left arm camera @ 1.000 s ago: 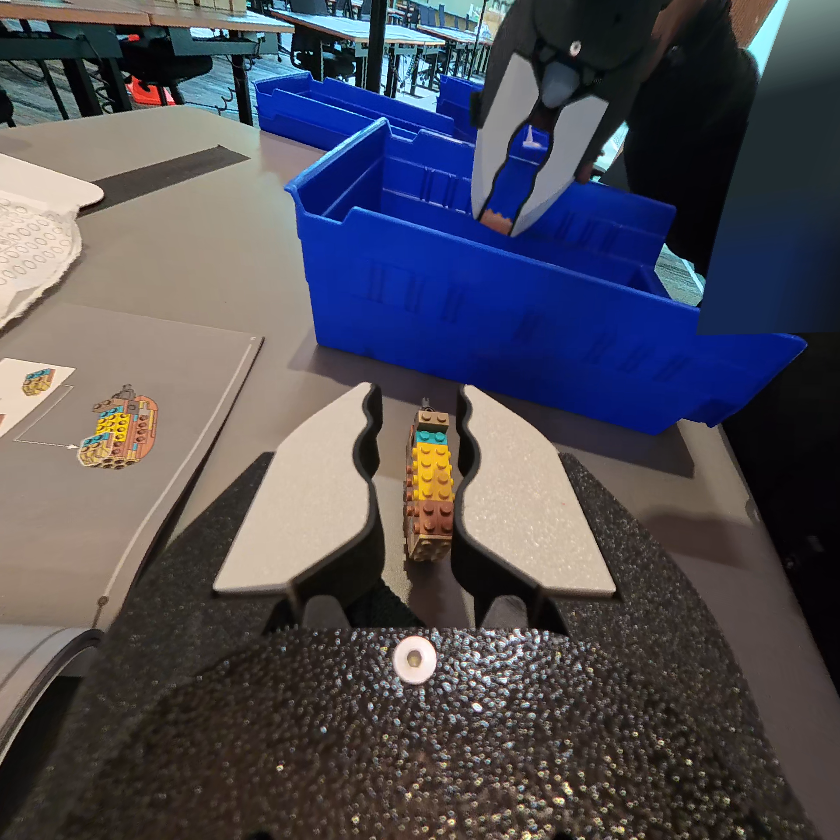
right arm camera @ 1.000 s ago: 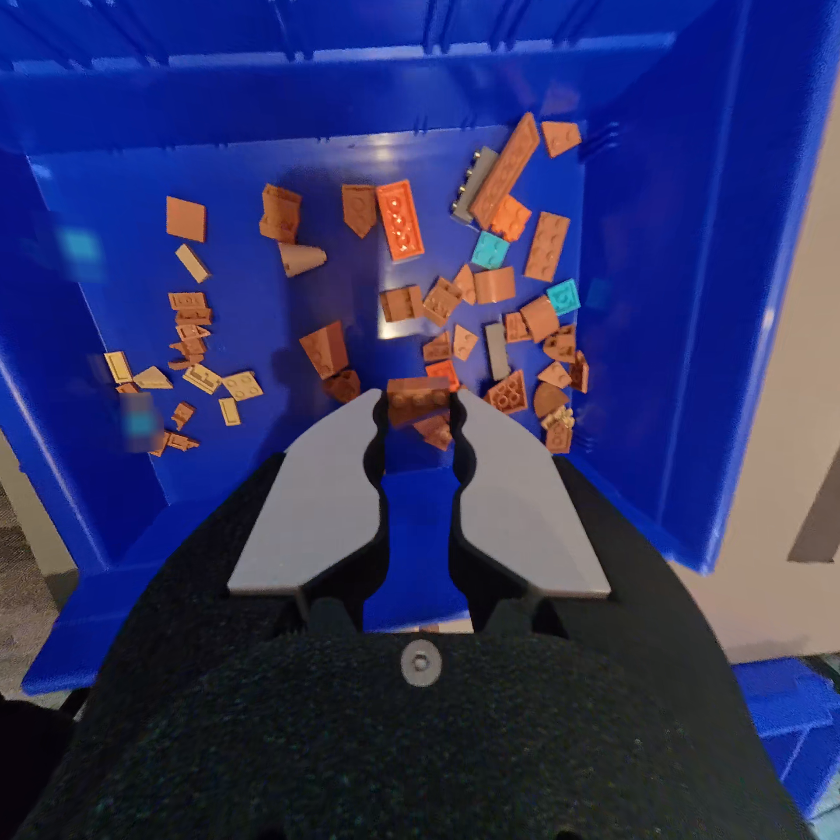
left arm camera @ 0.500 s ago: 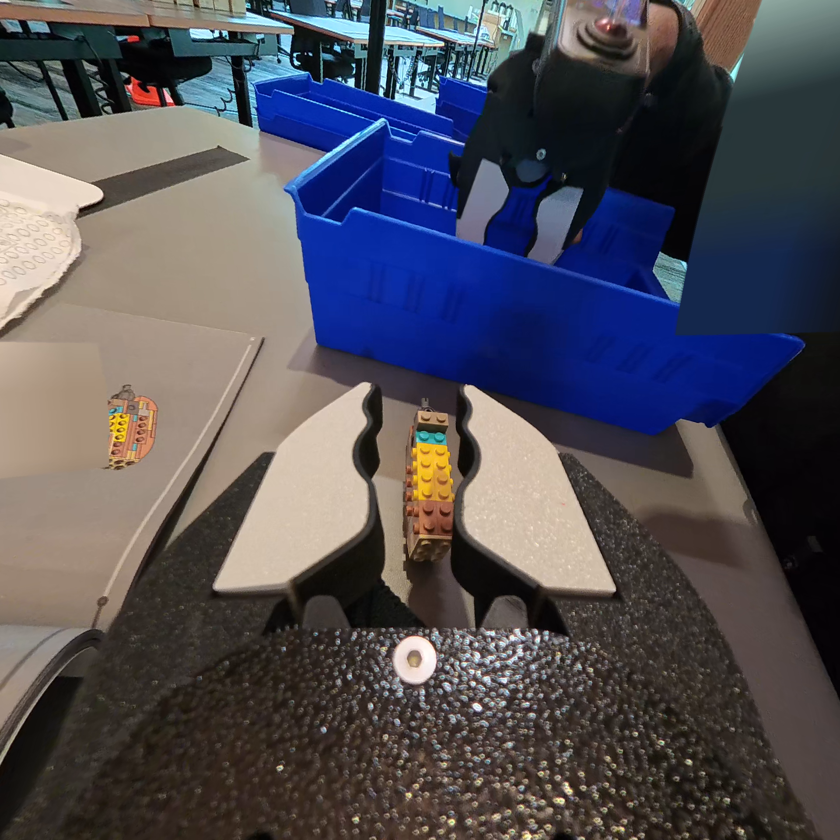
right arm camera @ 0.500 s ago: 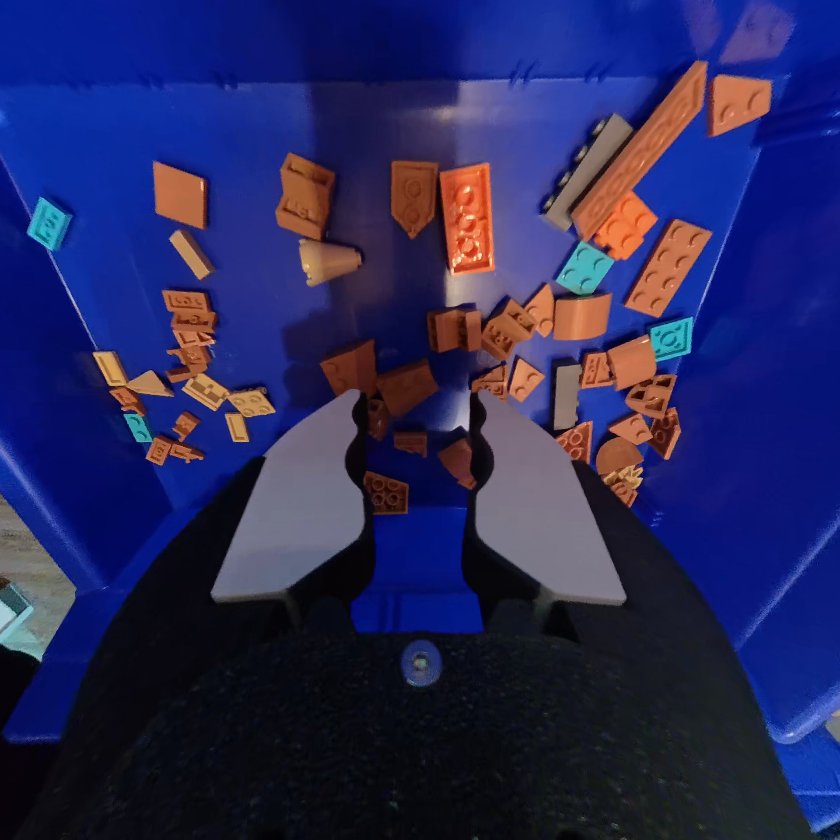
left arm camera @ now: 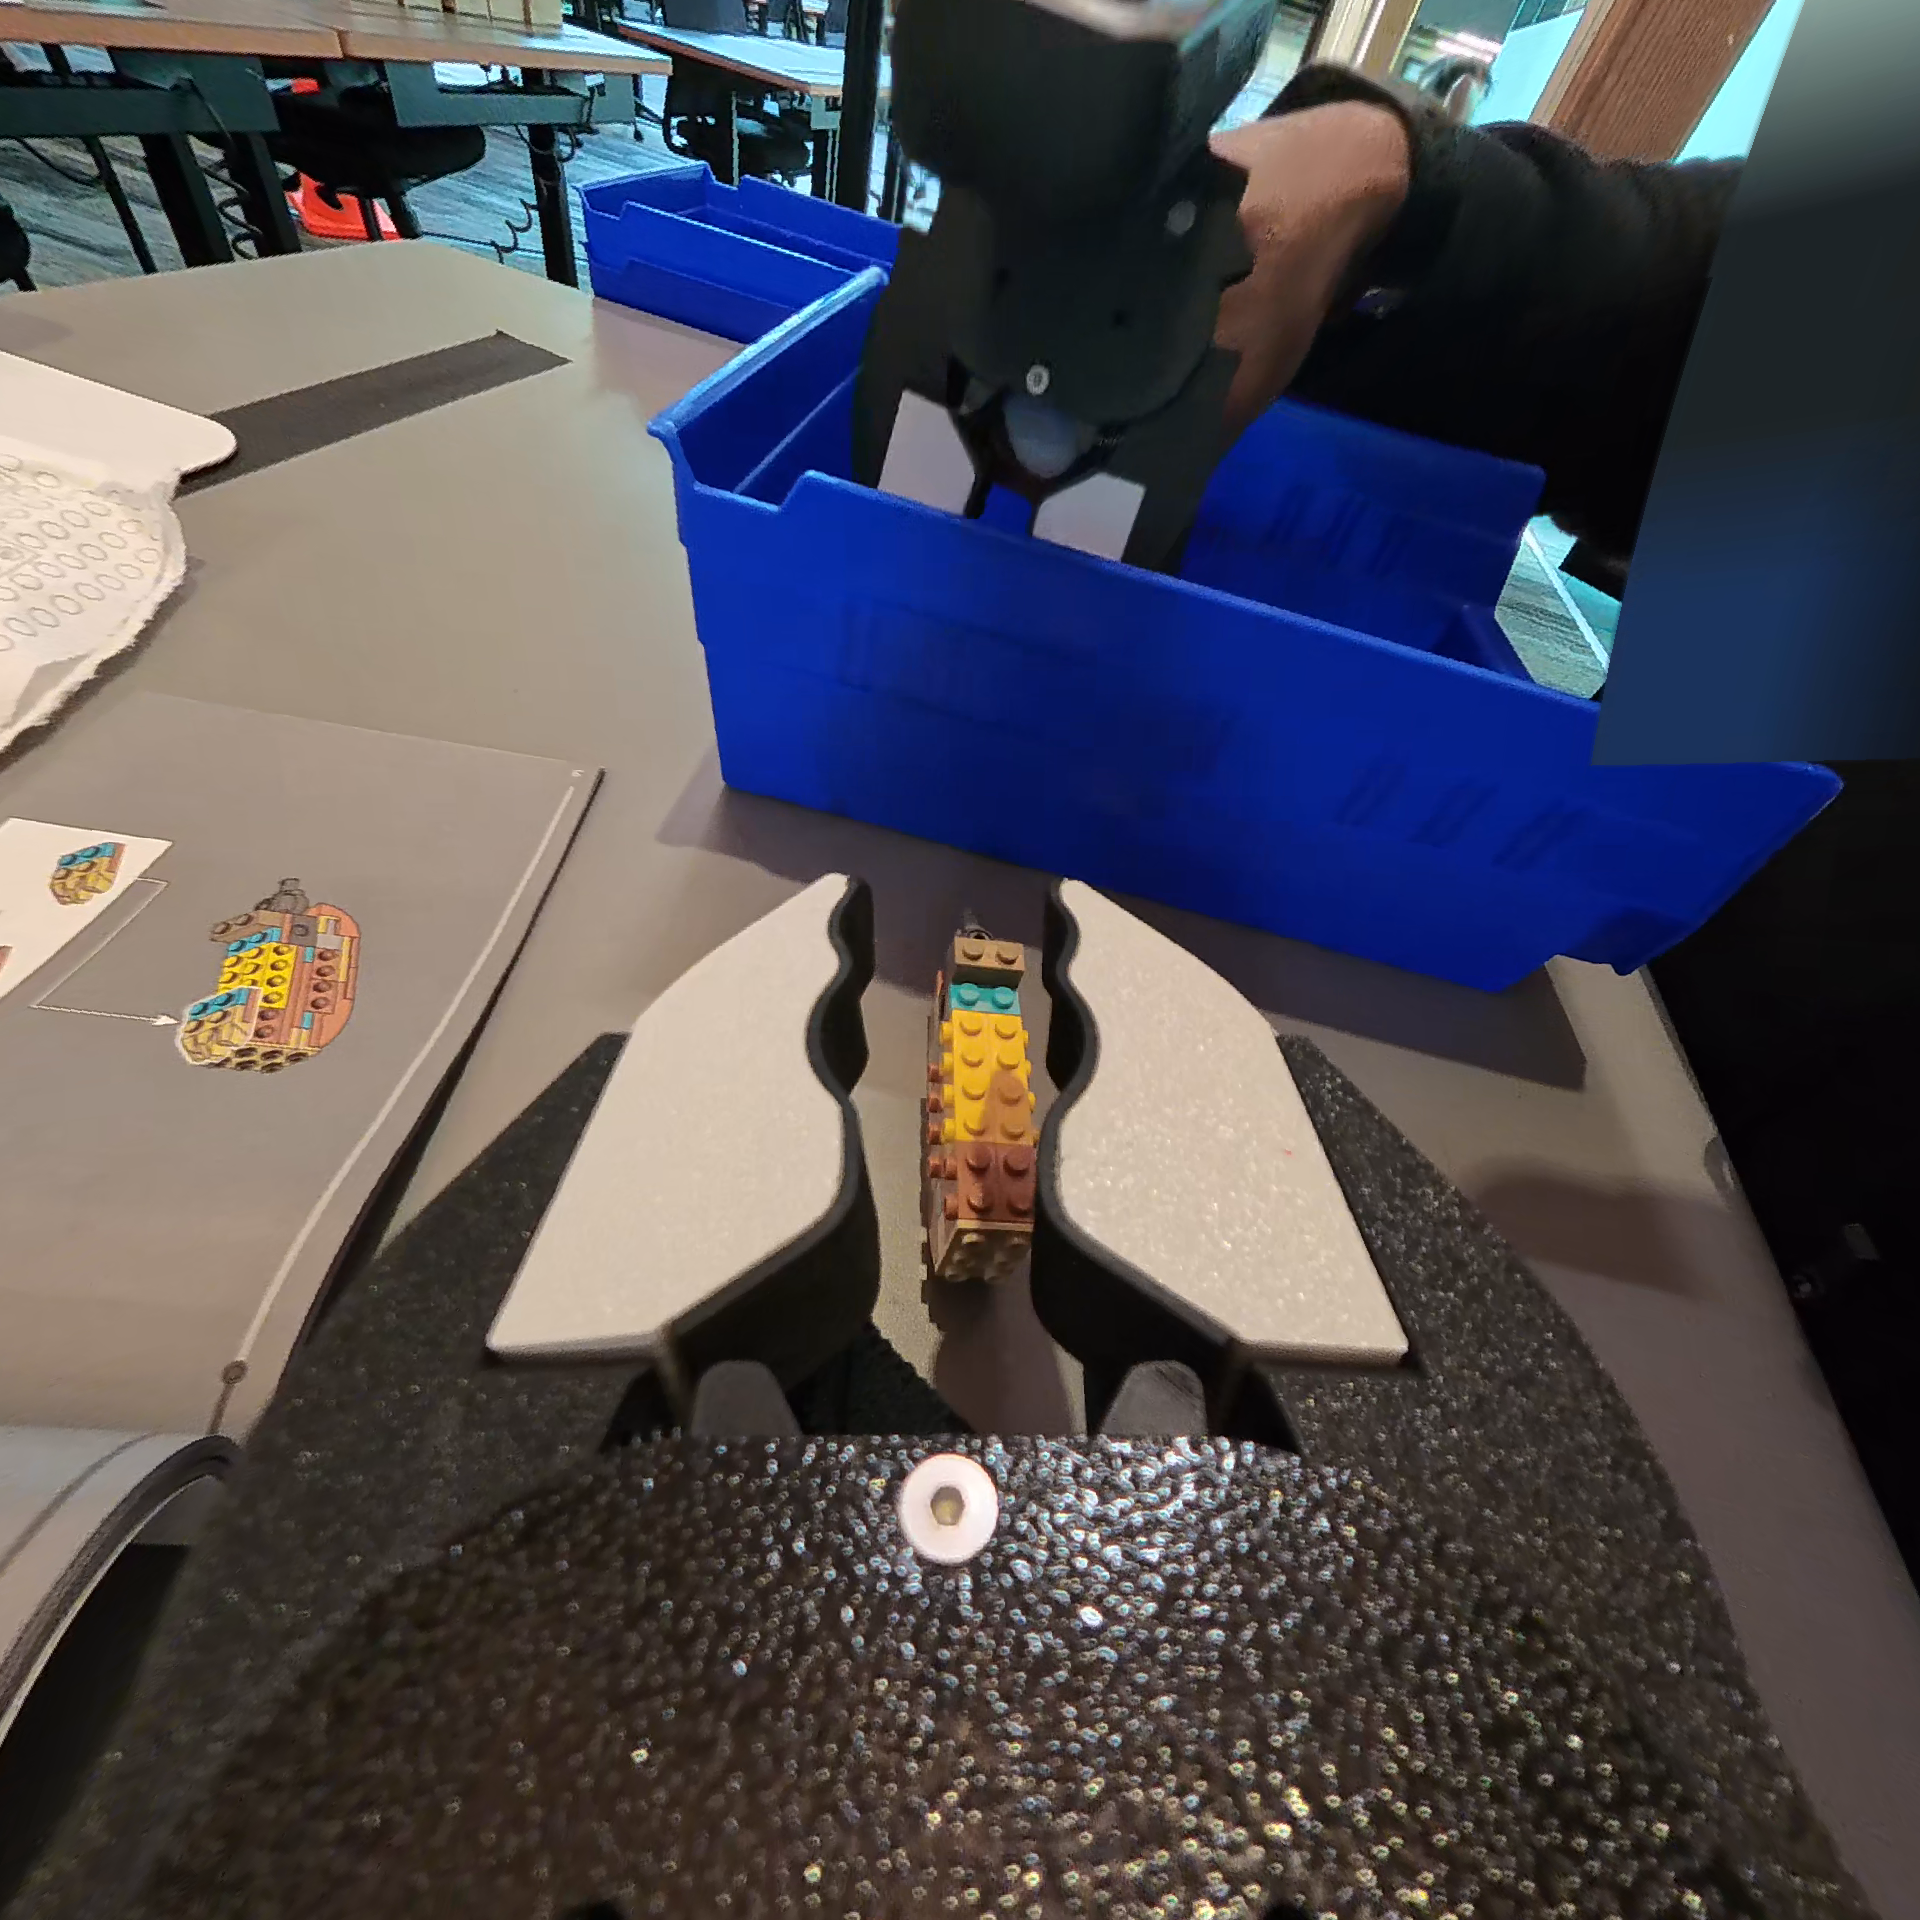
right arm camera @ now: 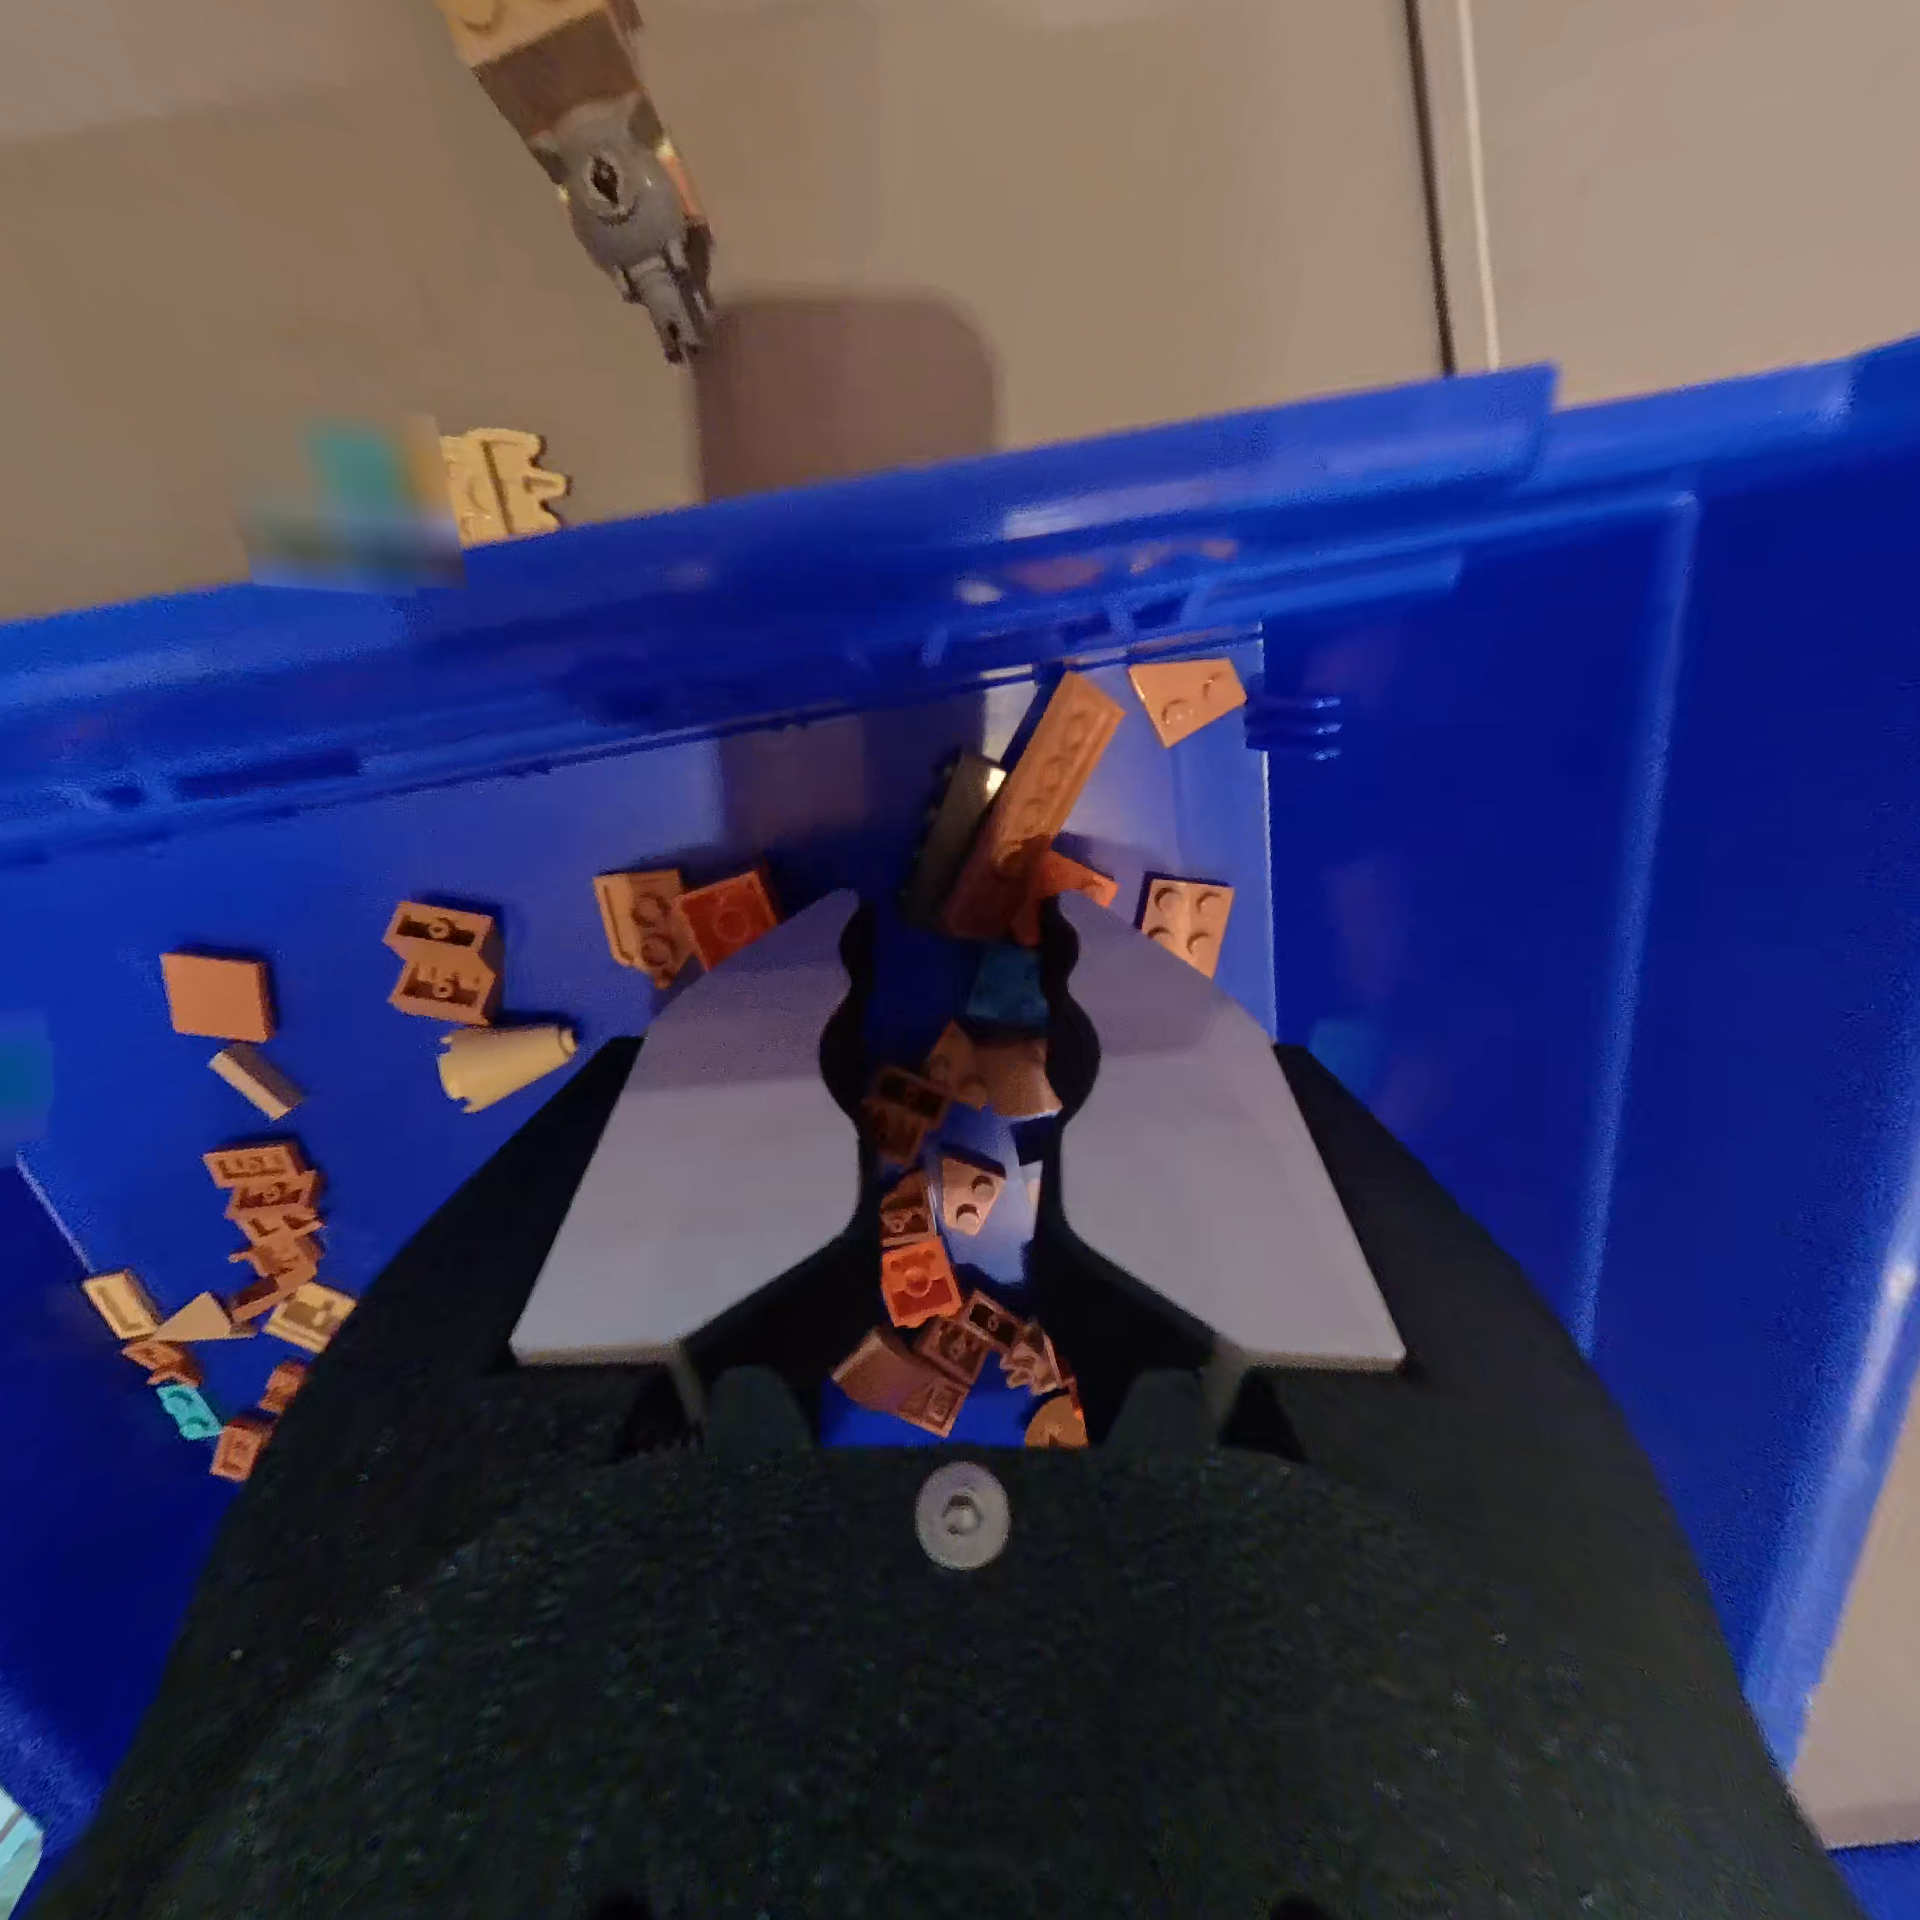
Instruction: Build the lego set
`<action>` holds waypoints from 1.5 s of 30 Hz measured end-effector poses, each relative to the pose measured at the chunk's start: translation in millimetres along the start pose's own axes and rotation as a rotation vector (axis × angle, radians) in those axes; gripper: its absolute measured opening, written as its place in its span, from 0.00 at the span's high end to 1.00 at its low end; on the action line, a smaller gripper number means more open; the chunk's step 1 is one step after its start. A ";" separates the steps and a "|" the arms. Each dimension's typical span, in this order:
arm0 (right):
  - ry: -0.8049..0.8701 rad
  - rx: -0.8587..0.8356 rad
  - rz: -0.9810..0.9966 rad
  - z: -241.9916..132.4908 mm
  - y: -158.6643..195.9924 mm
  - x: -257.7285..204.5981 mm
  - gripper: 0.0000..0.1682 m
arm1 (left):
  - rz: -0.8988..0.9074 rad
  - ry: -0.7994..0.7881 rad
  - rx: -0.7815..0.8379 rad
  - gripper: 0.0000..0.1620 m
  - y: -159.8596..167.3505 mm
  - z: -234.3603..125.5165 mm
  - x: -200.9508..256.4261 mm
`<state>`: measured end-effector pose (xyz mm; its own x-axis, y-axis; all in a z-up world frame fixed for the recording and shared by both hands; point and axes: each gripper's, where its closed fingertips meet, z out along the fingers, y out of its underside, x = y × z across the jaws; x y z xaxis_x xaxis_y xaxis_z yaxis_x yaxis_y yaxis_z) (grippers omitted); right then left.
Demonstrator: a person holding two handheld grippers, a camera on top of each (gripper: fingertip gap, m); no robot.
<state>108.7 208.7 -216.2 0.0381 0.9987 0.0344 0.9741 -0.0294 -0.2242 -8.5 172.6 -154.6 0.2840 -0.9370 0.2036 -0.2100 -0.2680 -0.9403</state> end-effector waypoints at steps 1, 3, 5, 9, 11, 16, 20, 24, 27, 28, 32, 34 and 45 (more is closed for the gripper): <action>0.014 0.005 0.004 2.4 -0.8 2.4 0.85 | 0.000 0.000 0.000 0.81 0.0 0.0 0.0; 0.017 0.030 0.018 1.1 -3.7 4.6 0.92 | -0.001 0.001 -0.002 0.81 0.3 -0.1 0.1; 0.023 0.050 0.026 -4.2 -3.8 7.0 0.97 | -0.001 0.000 -0.002 0.81 0.3 0.0 0.2; 0.072 0.127 0.083 -23.4 -2.2 15.4 0.98 | -0.002 0.000 -0.002 0.81 0.3 0.0 0.1; 0.099 0.162 0.122 -34.5 2.0 18.2 0.98 | -0.004 0.000 -0.002 0.81 0.4 0.1 -0.1; 0.175 0.203 0.221 -61.1 22.4 16.0 0.98 | -0.009 -0.001 -0.002 0.81 0.4 0.1 -0.6; 0.218 0.260 0.288 -81.5 36.7 1.9 0.98 | -0.015 -0.001 -0.001 0.81 0.3 0.0 -1.3; 0.208 0.272 0.330 -83.1 45.7 -18.1 0.98 | -0.020 0.000 -0.003 0.81 0.4 0.3 -1.8; 0.174 0.265 0.331 -75.9 41.4 -31.7 0.98 | -0.020 -0.002 -0.005 0.81 0.7 0.4 -1.9; 0.156 0.263 0.335 -72.5 38.0 -35.8 0.98 | -0.018 -0.003 -0.006 0.81 0.8 0.5 -1.8; 0.078 0.261 0.338 -57.4 19.5 -47.1 0.98 | -0.007 -0.007 -0.008 0.81 1.0 0.7 -1.1; 0.022 0.273 0.345 -49.6 7.7 -52.5 0.98 | -0.001 -0.008 -0.009 0.81 1.2 0.8 -0.7; -0.273 0.369 0.328 -31.0 -26.3 -86.8 0.93 | 0.009 -0.005 -0.014 0.81 2.0 1.2 1.1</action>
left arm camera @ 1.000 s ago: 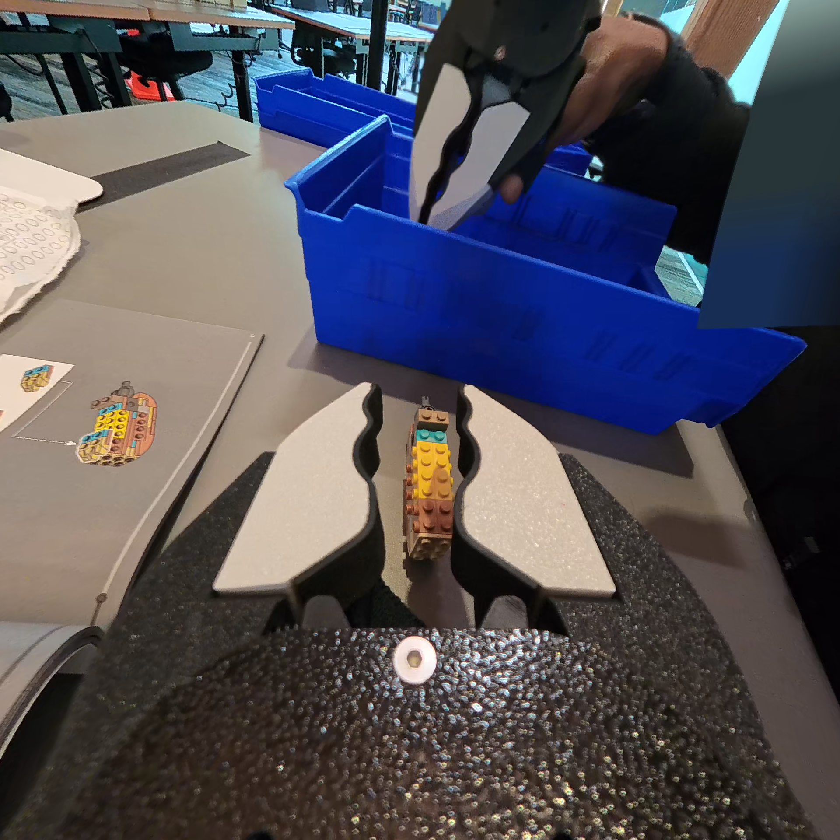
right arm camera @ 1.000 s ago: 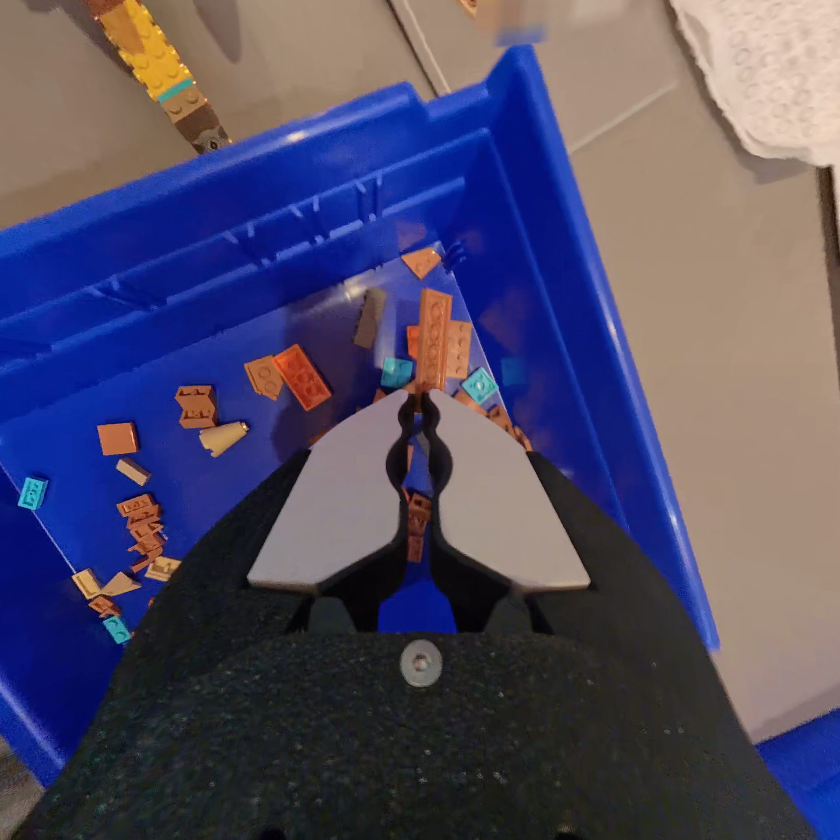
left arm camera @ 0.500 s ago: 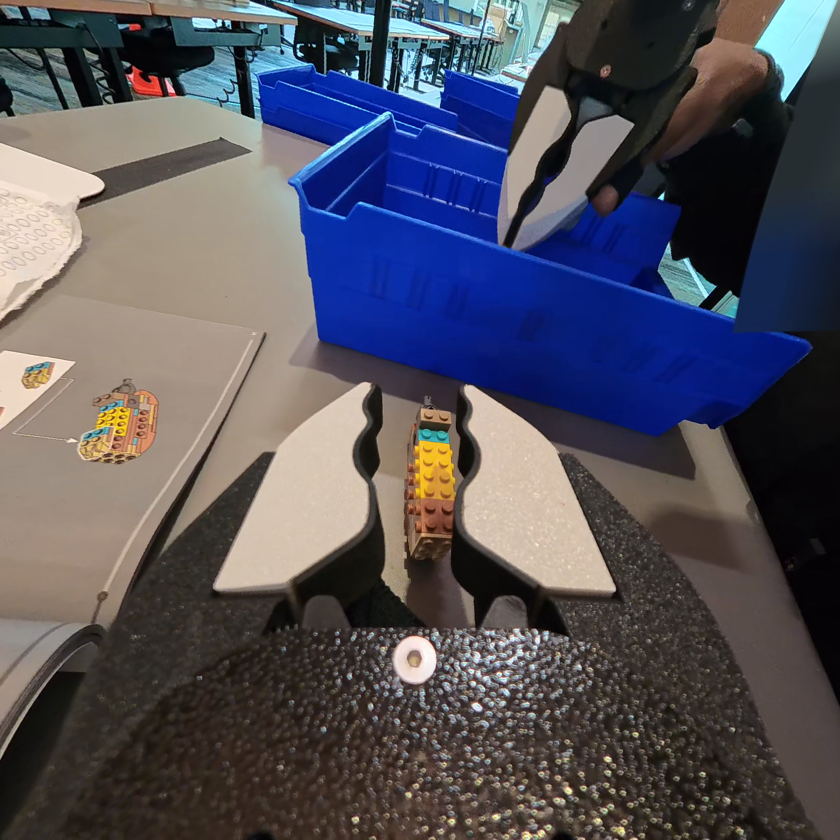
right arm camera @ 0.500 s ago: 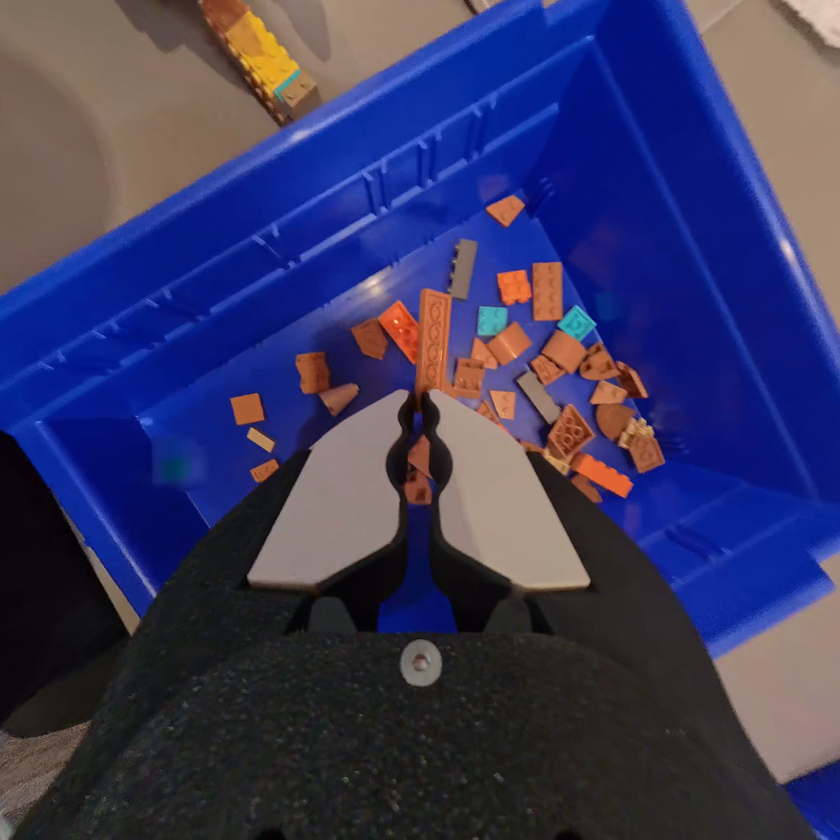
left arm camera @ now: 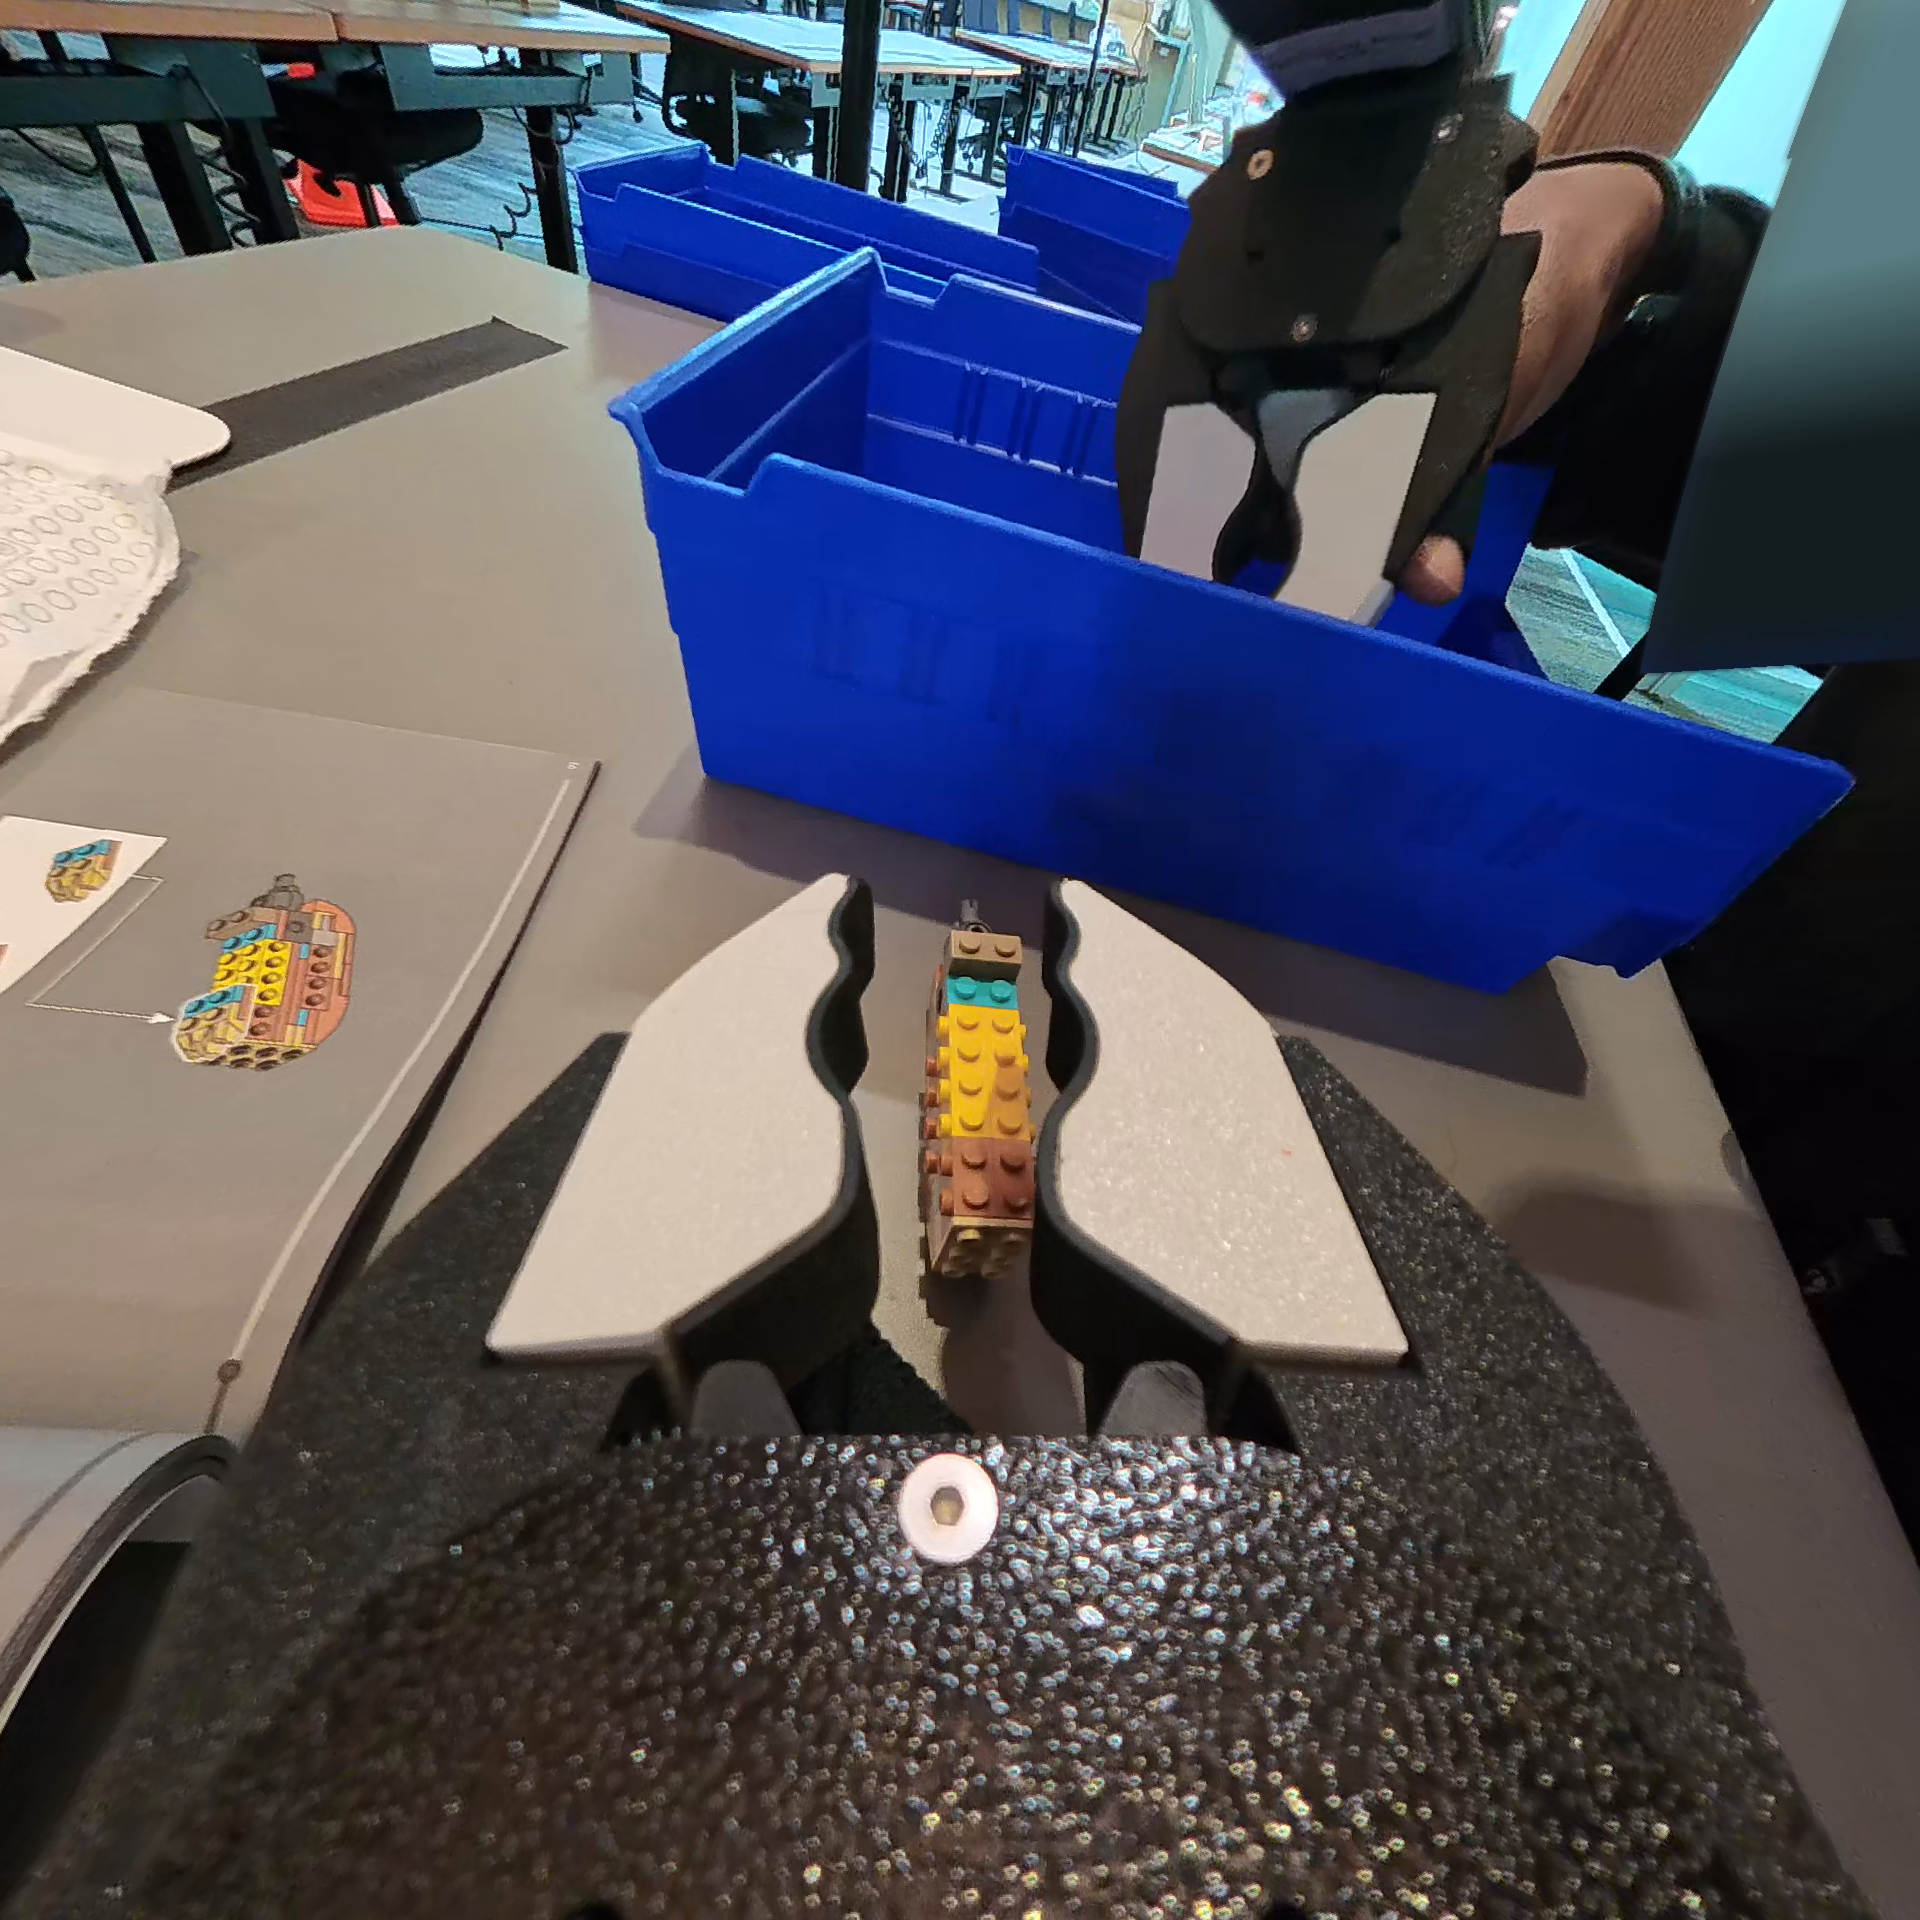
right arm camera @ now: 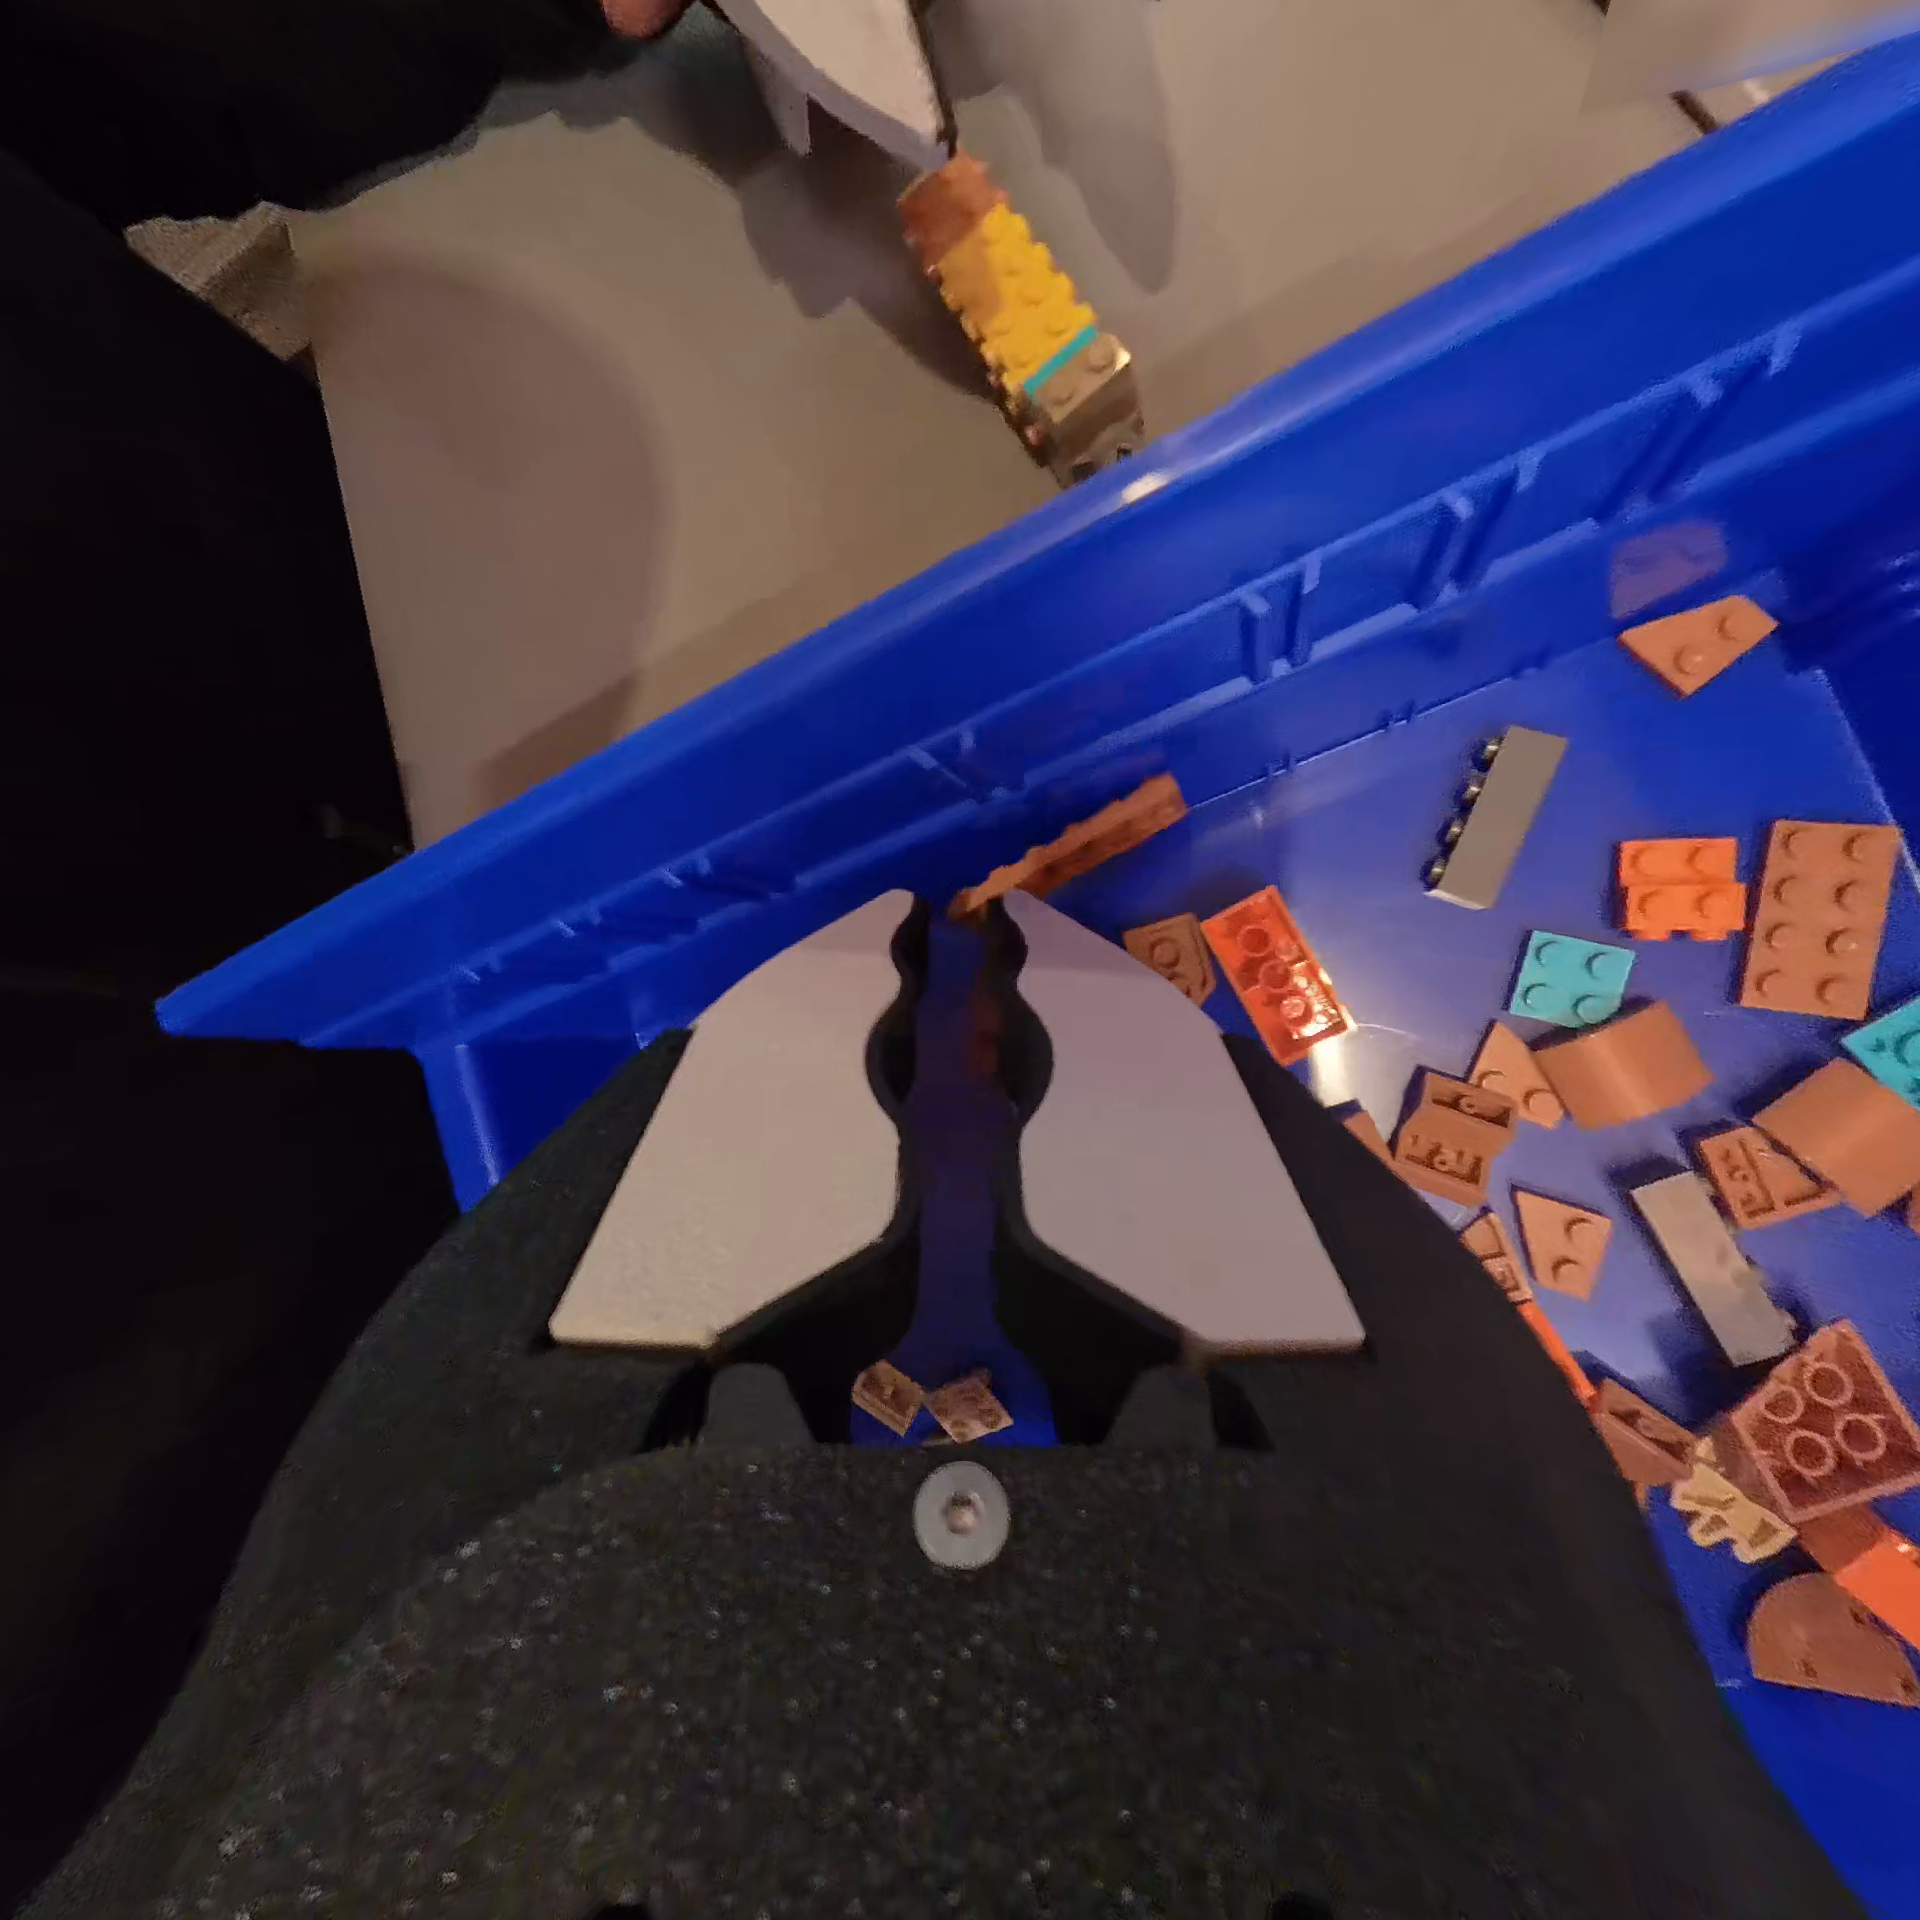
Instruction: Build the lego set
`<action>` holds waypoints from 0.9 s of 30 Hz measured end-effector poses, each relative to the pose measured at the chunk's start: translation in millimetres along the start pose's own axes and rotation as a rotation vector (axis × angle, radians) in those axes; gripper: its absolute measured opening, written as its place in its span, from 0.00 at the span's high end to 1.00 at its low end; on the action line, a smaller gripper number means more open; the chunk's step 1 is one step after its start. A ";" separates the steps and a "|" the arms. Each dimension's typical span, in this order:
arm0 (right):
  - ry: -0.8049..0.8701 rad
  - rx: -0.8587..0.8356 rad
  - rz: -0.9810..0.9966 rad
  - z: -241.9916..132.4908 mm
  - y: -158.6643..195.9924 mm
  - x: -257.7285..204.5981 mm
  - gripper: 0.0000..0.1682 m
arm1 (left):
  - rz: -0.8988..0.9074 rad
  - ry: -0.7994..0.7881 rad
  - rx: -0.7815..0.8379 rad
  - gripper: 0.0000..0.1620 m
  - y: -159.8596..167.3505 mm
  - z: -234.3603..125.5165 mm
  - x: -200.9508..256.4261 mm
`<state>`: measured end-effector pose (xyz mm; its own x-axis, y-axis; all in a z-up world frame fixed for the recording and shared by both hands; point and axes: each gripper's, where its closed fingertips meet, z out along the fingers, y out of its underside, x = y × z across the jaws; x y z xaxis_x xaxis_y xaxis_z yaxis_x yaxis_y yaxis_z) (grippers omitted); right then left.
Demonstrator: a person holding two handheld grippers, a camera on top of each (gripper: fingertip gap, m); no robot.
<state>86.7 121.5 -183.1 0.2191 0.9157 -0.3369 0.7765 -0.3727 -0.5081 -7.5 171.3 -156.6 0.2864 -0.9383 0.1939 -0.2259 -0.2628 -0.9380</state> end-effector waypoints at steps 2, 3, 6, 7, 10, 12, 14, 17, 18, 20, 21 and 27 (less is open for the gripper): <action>0.036 0.028 -0.020 -7.2 -2.7 4.1 0.92 | -0.006 0.001 0.002 0.81 -0.3 -0.1 -0.5; 0.058 0.046 -0.027 -12.3 -4.7 7.2 0.91 | -0.010 0.002 0.002 0.81 -0.4 -0.2 -0.9; 0.149 0.089 -0.050 -30.9 -9.9 20.1 0.90 | -0.022 0.003 0.006 0.81 -0.8 -0.6 -2.0; 0.202 0.090 -0.068 -39.0 -10.6 26.8 0.90 | -0.025 0.003 0.009 0.81 -1.1 -0.8 -2.3; 0.416 0.036 -0.137 -67.6 -6.5 53.7 0.91 | -0.031 0.005 0.012 0.81 -1.5 -1.1 -2.7; 0.509 -0.002 -0.165 -83.8 -2.2 66.6 0.91 | -0.031 0.006 0.012 0.81 -1.5 -1.1 -2.6; 0.546 -0.019 -0.163 -95.5 1.9 73.4 0.91 | -0.031 0.007 0.012 0.81 -1.6 -1.2 -2.5; 0.567 -0.007 -0.149 -106.5 5.8 78.1 0.89 | -0.033 0.008 0.014 0.81 -1.8 -1.3 -2.7; 0.567 -0.002 -0.146 -107.9 7.2 78.7 0.89 | -0.035 0.008 0.014 0.81 -1.8 -1.3 -2.8; 0.574 0.003 -0.143 -108.9 10.3 80.2 0.88 | -0.040 0.009 0.014 0.81 -1.7 -1.3 -3.3; 0.576 0.002 -0.144 -108.7 11.9 80.7 0.88 | -0.044 0.009 0.015 0.81 -1.9 -1.3 -3.7; 0.581 0.006 -0.145 -109.4 17.5 81.0 0.87 | -0.056 0.009 0.021 0.81 -2.6 -2.0 -5.2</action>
<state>182.7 205.6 -132.6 0.4002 0.8886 0.2242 0.8194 -0.2374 -0.5218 -10.3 176.4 -154.6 0.2900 -0.9241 0.2490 -0.1900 -0.3106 -0.9313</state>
